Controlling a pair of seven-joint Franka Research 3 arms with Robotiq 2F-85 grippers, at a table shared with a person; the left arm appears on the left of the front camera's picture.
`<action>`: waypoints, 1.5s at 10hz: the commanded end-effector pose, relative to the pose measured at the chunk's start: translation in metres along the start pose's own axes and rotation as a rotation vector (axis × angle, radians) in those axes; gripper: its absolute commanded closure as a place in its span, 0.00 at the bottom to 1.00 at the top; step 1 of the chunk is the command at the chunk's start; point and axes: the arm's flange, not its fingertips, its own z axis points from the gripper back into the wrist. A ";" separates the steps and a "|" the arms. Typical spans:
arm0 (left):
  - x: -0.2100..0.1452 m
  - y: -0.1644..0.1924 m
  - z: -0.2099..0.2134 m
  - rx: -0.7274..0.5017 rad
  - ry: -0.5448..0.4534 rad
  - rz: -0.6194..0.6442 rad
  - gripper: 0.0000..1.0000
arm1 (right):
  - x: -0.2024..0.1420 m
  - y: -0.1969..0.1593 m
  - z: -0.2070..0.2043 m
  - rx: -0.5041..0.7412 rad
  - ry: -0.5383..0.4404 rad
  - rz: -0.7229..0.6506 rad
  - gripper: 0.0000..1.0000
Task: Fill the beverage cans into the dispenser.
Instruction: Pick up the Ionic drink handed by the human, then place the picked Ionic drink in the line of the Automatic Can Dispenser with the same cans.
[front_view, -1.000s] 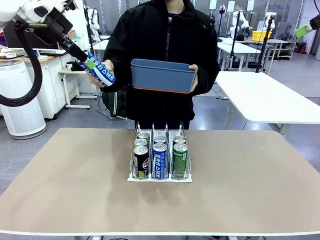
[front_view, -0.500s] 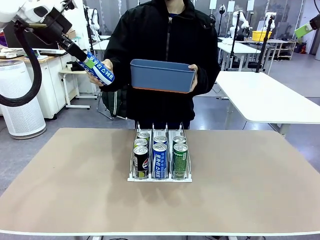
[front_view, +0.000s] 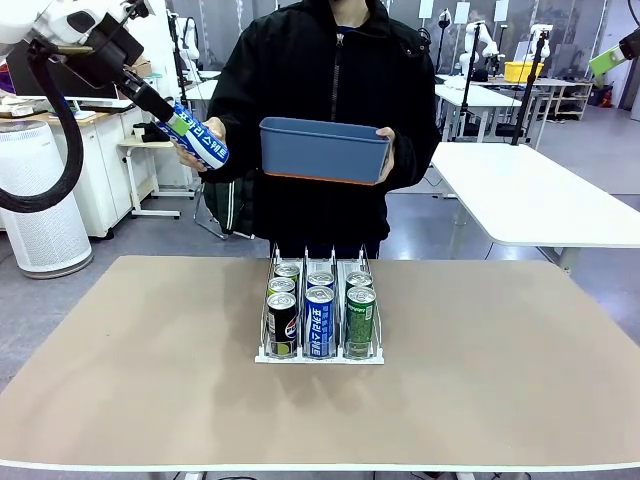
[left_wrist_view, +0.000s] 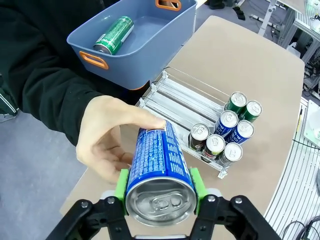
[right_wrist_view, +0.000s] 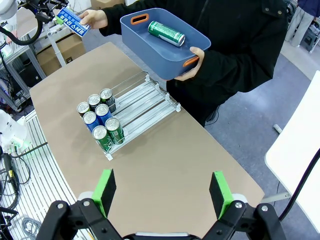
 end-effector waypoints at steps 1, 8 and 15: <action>-0.004 -0.004 0.002 -0.004 0.020 0.041 0.62 | 0.002 0.001 -0.001 0.013 -0.003 -0.005 0.00; 0.000 -0.001 0.000 -0.004 0.003 0.017 1.00 | 0.002 0.001 -0.001 0.013 -0.003 -0.005 0.00; 0.000 -0.001 0.000 -0.004 0.003 0.017 1.00 | 0.002 0.001 -0.001 0.013 -0.003 -0.005 0.00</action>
